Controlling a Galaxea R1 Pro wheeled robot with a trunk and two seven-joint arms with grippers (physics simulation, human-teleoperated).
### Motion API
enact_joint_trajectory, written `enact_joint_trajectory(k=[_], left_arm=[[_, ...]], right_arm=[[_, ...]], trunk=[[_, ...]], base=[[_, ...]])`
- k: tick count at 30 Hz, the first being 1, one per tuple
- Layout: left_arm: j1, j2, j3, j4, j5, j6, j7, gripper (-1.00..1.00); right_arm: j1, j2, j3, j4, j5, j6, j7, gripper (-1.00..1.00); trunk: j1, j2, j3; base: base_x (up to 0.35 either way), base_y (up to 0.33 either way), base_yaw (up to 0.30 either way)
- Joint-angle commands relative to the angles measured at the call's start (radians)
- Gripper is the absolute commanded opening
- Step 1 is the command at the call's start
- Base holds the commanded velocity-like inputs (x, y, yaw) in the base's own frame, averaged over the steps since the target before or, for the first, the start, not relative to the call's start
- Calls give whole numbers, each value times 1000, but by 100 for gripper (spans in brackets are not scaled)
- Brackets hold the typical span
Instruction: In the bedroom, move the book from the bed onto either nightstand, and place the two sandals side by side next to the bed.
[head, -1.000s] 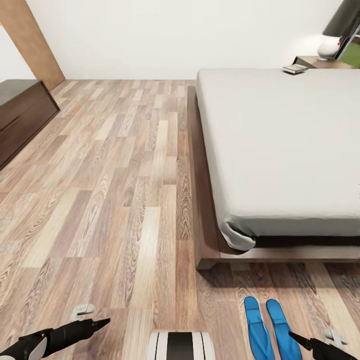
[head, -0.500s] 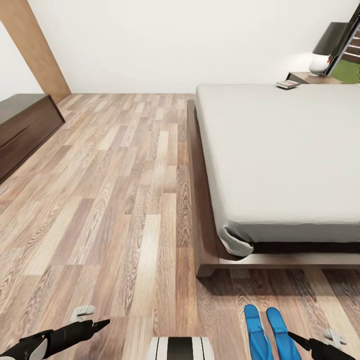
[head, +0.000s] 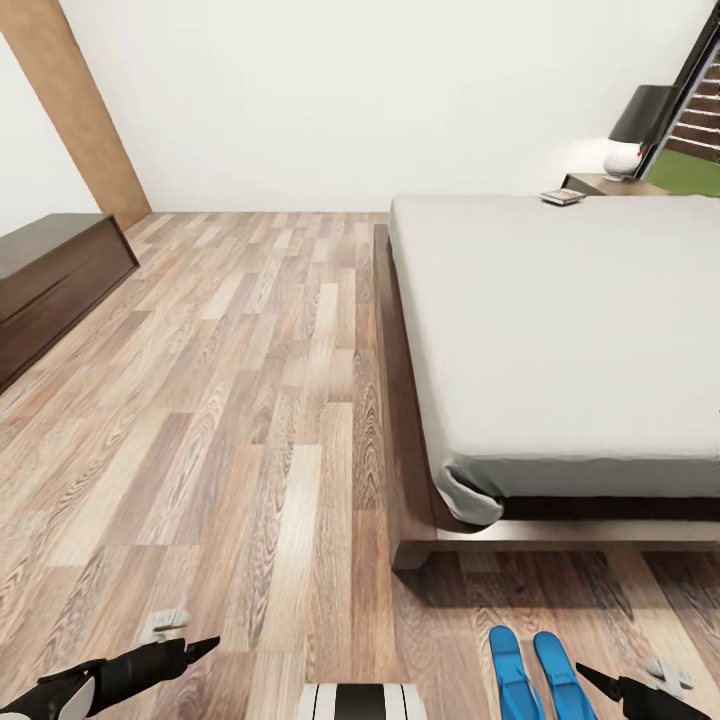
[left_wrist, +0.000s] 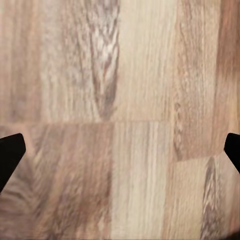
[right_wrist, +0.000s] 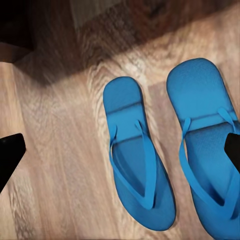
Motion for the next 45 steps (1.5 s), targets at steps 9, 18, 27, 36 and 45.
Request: enact_joint_trajectory(k=[9,18,27,36,45], left_arm=[[0,0,0,0,5,5,-3,100],[0,0,0,0,5,5,-4,100],[0,1,0,0,5,5,-4,100],[0,1,0,0,5,5,-4,100],[0,0,0,0,5,5,-4,100]], right_arm=[[0,0,-4,1,1,1,3,100],[0,0,-4,1,1,1,3,100],[0,0,-4,1,1,1,3,100],[0,0,-4,1,1,1,3,100],[0,0,-4,1,1,0,3,100]], trunk=[[-4,2,34],[-8,4,69],[-12,6,104],[-16,8,139],[-20,10,173]], base=[[0,0,0],[0,0,0],[0,0,0],[0,0,0],[0,0,0]])
